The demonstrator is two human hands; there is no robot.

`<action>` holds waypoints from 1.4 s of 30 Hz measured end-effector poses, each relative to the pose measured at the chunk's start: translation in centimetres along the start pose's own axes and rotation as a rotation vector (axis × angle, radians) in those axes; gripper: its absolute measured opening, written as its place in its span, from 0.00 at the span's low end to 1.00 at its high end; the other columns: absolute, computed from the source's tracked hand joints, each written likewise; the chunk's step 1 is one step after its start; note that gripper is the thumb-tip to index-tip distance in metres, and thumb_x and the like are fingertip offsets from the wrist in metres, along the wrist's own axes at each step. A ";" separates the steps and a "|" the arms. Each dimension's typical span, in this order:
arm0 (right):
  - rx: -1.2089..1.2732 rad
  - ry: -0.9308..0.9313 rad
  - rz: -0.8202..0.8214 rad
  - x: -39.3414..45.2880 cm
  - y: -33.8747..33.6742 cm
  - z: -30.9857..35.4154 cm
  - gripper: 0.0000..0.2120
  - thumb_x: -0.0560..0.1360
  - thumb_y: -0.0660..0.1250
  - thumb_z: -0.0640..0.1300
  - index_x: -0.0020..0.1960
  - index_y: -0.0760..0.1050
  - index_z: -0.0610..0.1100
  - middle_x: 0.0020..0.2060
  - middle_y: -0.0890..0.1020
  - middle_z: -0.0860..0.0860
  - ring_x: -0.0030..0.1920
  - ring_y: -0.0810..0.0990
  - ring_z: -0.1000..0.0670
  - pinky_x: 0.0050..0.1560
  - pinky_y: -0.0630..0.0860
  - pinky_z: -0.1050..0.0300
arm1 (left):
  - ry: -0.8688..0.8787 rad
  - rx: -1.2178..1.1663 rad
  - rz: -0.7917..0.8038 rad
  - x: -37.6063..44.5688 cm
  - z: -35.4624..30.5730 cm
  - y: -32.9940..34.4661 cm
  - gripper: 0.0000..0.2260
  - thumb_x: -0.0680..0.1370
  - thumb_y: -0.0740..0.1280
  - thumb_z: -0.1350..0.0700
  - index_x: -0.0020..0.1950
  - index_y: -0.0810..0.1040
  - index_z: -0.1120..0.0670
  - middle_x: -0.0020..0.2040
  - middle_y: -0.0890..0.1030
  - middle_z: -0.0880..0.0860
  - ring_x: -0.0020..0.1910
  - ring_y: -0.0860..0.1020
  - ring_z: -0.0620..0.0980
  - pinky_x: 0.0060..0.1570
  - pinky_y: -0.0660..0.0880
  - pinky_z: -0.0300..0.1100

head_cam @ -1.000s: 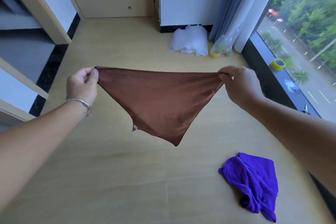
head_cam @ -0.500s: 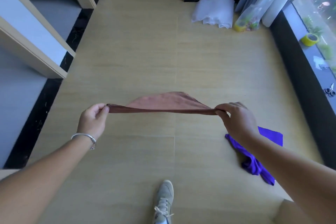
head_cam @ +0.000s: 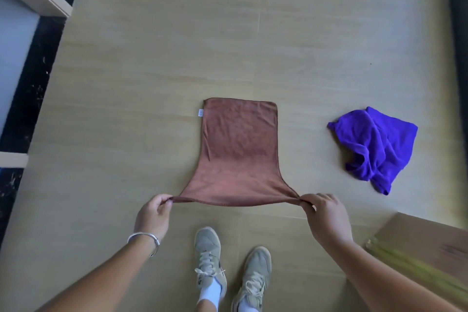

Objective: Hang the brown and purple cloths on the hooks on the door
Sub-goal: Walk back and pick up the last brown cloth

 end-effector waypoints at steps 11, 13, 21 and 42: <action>0.067 0.138 -0.034 5.8 5.7 0.6 0.06 0.78 0.63 0.44 0.47 0.79 0.50 0.43 0.78 0.49 0.39 0.77 0.42 0.38 0.73 0.53 | -0.008 -0.042 -0.067 8.5 0.7 3.9 0.05 0.78 0.63 0.58 0.47 0.77 0.49 0.46 0.82 0.52 0.44 0.76 0.53 0.43 0.68 0.43; 0.131 0.139 -0.091 9.3 7.0 0.6 0.07 0.78 0.61 0.43 0.48 0.78 0.48 0.43 0.76 0.48 0.40 0.76 0.42 0.41 0.74 0.51 | 0.004 -0.068 -0.130 11.9 0.2 5.3 0.05 0.79 0.61 0.58 0.50 0.77 0.53 0.48 0.81 0.53 0.46 0.76 0.54 0.45 0.68 0.43; 0.340 0.253 -0.244 23.6 13.8 -2.4 0.08 0.76 0.63 0.41 0.51 0.80 0.46 0.44 0.75 0.48 0.44 0.73 0.49 0.45 0.64 0.62 | 0.134 -0.065 -0.234 26.6 -1.9 13.8 0.08 0.80 0.59 0.58 0.55 0.76 0.56 0.49 0.80 0.55 0.47 0.75 0.55 0.43 0.65 0.40; -0.544 -0.594 0.114 30.2 29.8 -5.2 0.38 0.71 0.53 0.71 0.74 0.61 0.52 0.74 0.62 0.45 0.74 0.60 0.43 0.72 0.59 0.40 | 0.986 0.951 0.186 31.8 0.4 27.3 0.35 0.73 0.48 0.31 0.77 0.54 0.45 0.78 0.51 0.52 0.77 0.51 0.52 0.73 0.52 0.56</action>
Point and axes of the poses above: each hand's wrist, its own x-axis towards the middle knuckle, its own y-axis out of the palm, z = x × y, the point moved 4 cm from there along x, towards the middle knuckle
